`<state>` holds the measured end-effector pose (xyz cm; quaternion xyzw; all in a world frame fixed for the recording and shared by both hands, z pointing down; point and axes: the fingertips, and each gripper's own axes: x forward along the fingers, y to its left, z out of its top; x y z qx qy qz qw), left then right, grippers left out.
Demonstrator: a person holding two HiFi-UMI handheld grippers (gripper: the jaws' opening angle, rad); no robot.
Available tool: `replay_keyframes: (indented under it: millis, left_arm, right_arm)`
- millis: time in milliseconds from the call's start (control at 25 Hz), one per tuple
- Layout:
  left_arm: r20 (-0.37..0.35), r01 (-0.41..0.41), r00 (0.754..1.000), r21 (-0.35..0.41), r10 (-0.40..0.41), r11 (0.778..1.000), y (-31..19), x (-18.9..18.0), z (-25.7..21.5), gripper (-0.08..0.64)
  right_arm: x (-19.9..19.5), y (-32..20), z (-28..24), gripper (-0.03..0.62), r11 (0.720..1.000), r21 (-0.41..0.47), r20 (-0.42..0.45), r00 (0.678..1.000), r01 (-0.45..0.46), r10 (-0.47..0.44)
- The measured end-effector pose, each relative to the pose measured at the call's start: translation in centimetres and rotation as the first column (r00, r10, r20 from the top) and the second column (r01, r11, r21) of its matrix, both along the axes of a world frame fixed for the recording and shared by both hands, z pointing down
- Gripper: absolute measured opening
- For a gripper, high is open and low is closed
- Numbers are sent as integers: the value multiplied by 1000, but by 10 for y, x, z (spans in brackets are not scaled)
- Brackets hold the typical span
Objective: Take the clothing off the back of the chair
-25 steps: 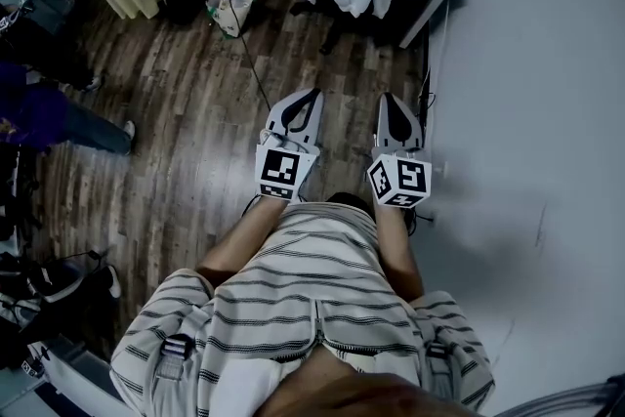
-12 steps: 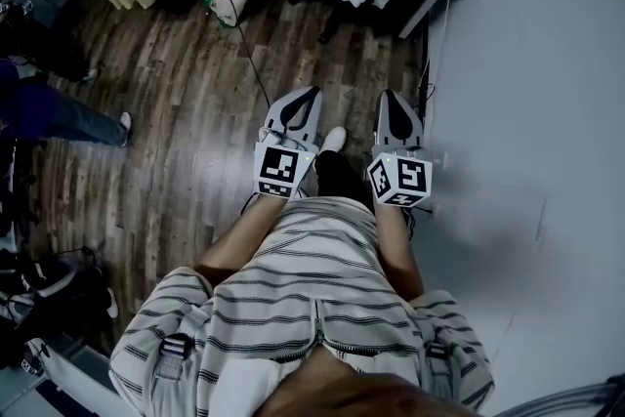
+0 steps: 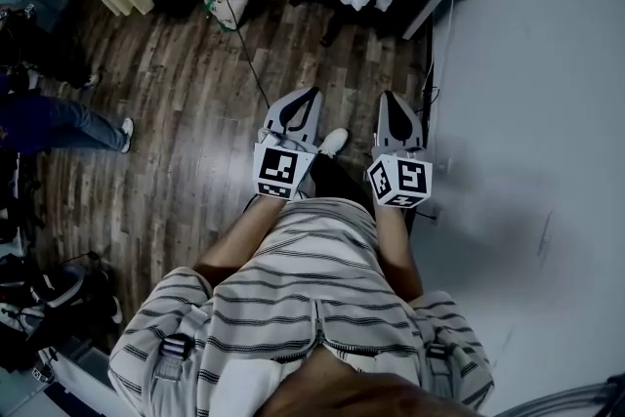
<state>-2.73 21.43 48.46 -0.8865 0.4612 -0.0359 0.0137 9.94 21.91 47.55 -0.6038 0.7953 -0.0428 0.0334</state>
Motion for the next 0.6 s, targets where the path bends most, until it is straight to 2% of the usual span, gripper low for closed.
replay_keyframes:
  millis: [600]
  left_arm:
    - [-3, 9, 1000, -24, -9, 1000, -124, 8, 8, 25]
  right_arm:
    - [15, -126, 10, 20, 1000, -27, 20, 1000, -9, 10]
